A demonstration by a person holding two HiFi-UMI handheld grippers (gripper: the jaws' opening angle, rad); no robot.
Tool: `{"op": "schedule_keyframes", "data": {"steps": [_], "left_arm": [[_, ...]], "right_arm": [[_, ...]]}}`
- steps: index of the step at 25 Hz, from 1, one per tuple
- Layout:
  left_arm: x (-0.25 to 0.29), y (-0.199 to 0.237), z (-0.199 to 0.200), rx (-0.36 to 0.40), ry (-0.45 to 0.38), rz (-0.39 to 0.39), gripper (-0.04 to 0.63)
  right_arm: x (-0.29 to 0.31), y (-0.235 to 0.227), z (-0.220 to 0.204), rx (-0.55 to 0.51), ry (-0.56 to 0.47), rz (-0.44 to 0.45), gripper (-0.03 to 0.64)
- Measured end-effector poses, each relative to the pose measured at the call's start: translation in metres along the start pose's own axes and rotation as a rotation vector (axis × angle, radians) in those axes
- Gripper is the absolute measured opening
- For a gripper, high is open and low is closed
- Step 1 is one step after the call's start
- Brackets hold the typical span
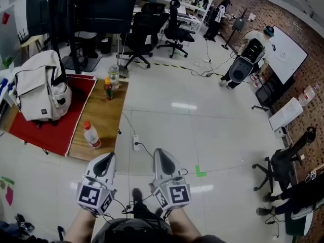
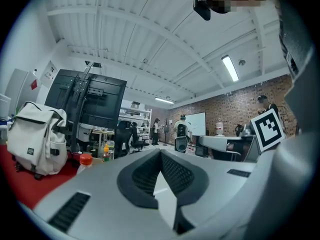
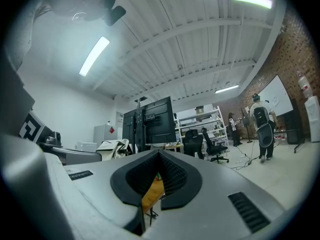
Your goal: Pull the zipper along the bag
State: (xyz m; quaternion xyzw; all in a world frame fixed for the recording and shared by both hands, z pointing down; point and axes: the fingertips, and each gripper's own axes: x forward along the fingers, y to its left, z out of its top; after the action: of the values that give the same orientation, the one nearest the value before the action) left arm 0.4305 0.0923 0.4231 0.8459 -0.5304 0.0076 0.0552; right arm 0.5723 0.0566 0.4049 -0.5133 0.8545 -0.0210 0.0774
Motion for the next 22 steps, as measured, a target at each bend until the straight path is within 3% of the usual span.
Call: {"op": "schedule_keyframes", "data": {"steps": [5,9,15,22], "left_arm": [[0.062,0.021,0.014,-0.022,0.010,0.003,0.029],[0.099,0.033,0.042,-0.042,-0.032,0.020,0.029],[0.149,0.051,0.076,-0.014,-0.074,0.051,0.029],[0.195,0.058,0.072,-0.025,-0.074,0.101,0.029]], "right_arm": [[0.058,-0.042,0.011,-0.005,-0.018,-0.002,0.018],[0.090,-0.085,0.036,-0.007,-0.056,-0.031,0.018],[0.127,-0.121,0.068,-0.022,-0.113,-0.010,0.018],[0.164,-0.146,0.044,-0.005,-0.064,0.052,0.018]]}}
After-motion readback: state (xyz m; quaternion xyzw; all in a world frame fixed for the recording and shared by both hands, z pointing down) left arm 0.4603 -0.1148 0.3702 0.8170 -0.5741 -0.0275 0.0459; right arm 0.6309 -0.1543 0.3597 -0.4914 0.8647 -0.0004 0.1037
